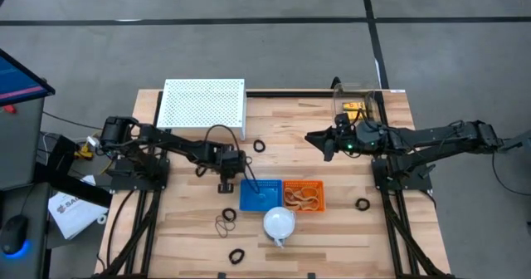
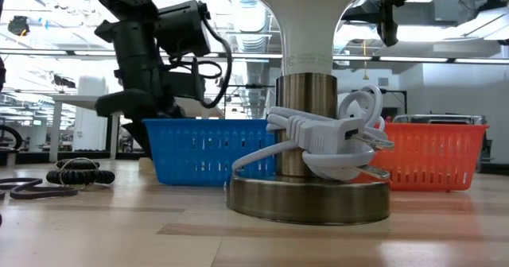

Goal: Pick & Place Office Desk Supplies
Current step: Put the brown rubber band into the orange basket

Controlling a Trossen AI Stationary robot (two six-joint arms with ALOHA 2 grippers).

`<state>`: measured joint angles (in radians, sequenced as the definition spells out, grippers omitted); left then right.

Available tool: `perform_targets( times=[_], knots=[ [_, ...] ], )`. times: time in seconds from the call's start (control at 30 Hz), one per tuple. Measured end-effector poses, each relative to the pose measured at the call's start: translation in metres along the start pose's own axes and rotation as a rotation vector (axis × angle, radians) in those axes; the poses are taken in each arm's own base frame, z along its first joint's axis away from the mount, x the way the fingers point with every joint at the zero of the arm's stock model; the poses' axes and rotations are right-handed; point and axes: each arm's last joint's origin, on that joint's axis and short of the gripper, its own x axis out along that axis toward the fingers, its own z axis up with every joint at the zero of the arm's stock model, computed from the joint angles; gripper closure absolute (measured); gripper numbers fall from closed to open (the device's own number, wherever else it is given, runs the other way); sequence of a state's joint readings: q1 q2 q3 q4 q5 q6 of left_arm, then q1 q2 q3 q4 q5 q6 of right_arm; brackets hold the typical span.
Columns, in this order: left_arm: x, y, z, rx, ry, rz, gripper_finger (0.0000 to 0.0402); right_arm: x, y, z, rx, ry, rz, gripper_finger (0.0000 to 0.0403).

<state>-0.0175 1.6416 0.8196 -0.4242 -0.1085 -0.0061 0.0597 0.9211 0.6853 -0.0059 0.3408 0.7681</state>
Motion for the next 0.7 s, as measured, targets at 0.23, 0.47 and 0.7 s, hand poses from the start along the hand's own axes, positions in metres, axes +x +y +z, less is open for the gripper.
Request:
perform_targets(
  times=[0.23,0.47,0.7],
  knots=[
    [-0.036,0.012,0.002,-0.058,-0.11,-0.013,0.0398,0.0,0.001,0.001,0.008,-0.011,0.011,0.028],
    [-0.108,0.03,0.001,-0.216,-0.443,-0.013,0.0398,0.0,0.001,0.002,0.009,-0.015,0.014,0.028],
    [-0.176,0.05,0.01,-0.348,-0.982,-0.014,0.04,0.0,0.003,0.005,-0.01,-0.049,0.035,0.028]
  ],
)
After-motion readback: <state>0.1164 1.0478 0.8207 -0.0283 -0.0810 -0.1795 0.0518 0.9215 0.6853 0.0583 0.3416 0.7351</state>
